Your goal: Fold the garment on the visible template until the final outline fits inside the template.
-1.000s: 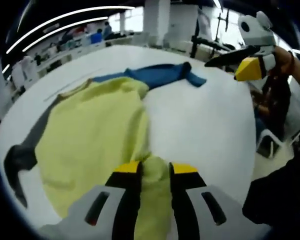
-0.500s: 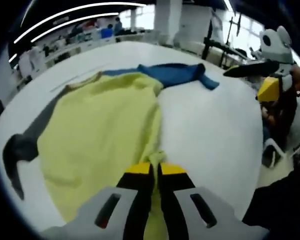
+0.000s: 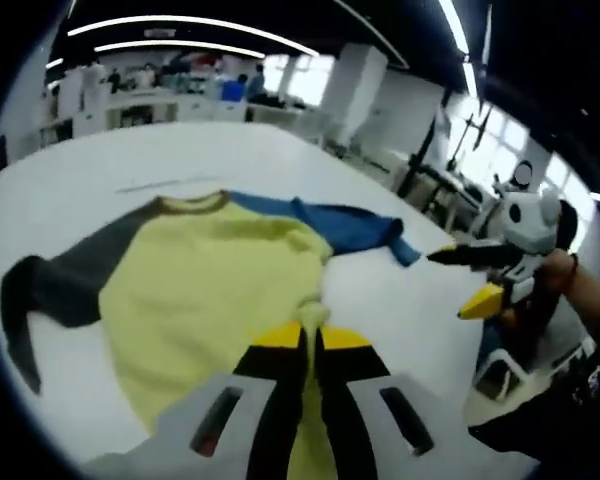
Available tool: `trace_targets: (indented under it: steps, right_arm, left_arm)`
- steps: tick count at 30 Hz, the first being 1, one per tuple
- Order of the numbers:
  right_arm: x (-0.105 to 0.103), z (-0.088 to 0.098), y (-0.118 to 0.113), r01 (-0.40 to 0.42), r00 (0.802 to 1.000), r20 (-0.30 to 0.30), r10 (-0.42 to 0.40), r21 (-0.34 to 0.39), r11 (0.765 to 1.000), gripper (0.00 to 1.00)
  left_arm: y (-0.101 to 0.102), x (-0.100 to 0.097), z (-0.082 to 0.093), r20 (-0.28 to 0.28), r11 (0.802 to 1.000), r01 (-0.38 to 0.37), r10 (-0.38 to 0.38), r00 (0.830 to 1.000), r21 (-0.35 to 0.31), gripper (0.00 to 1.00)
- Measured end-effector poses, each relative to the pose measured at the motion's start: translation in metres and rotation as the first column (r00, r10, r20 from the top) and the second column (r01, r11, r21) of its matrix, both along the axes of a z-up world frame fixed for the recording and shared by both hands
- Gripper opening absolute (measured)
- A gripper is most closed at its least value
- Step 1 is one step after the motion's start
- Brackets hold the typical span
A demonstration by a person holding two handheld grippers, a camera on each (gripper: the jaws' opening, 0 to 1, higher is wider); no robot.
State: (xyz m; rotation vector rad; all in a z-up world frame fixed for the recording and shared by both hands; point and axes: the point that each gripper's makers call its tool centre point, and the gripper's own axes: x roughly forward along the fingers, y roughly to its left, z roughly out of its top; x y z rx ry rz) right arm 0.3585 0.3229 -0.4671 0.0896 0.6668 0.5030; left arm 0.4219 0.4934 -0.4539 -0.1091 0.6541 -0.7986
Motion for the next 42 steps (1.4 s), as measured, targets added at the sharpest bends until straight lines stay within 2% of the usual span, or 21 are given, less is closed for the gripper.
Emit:
trace_targets:
  steps: [3,7,12,16,19,21,27,32,42]
  right_arm:
    - [0.001,0.000,0.004,0.006,1.000,0.001,-0.006,0.011,1.000,0.89]
    - [0.005,-0.002,0.006,0.018,1.000,-0.001,-0.018,-0.002,1.000,0.87]
    - [0.008,-0.003,0.009,0.030,1.000,0.000,-0.030,0.000,1.000,0.85]
    - [0.010,-0.005,0.013,0.041,0.999,0.001,-0.041,0.004,0.999,0.80]
    - [0.011,-0.007,0.015,0.048,0.999,-0.002,-0.048,0.006,0.999,0.77]
    - [0.012,-0.007,0.020,0.051,0.999,0.001,-0.051,0.020,0.999,0.74]
    - [0.019,-0.007,0.042,0.025,1.000,0.014,-0.026,0.053,0.998,0.64]
    - [0.029,-0.005,0.069,-0.024,0.999,0.046,0.020,0.092,0.995,0.55]
    - [0.044,-0.013,0.113,-0.121,0.992,0.060,0.115,0.109,0.987,0.42]
  left_arm:
    - [0.009,0.013,0.004,-0.015,0.998,-0.035,0.035,0.999,-0.054,0.01]
    - [0.017,0.024,0.003,-0.022,0.997,-0.039,0.037,0.999,-0.073,0.01]
    - [0.025,0.037,-0.005,-0.014,0.999,0.001,-0.002,1.000,-0.046,0.01]
    - [0.029,0.046,-0.011,0.001,0.999,0.045,-0.045,0.999,0.000,0.01]
    - [0.033,0.056,-0.016,0.026,0.995,0.079,-0.081,0.996,0.059,0.01]
    - [0.034,0.062,-0.019,0.022,0.995,0.077,-0.078,0.997,0.057,0.01]
    - [0.040,0.076,-0.032,0.023,0.992,0.073,-0.076,0.997,0.099,0.01]
    - [0.045,0.086,-0.045,0.018,0.990,0.055,-0.058,0.998,0.127,0.01]
    - [0.051,0.098,-0.061,0.005,0.990,0.020,-0.021,1.000,0.138,0.02]
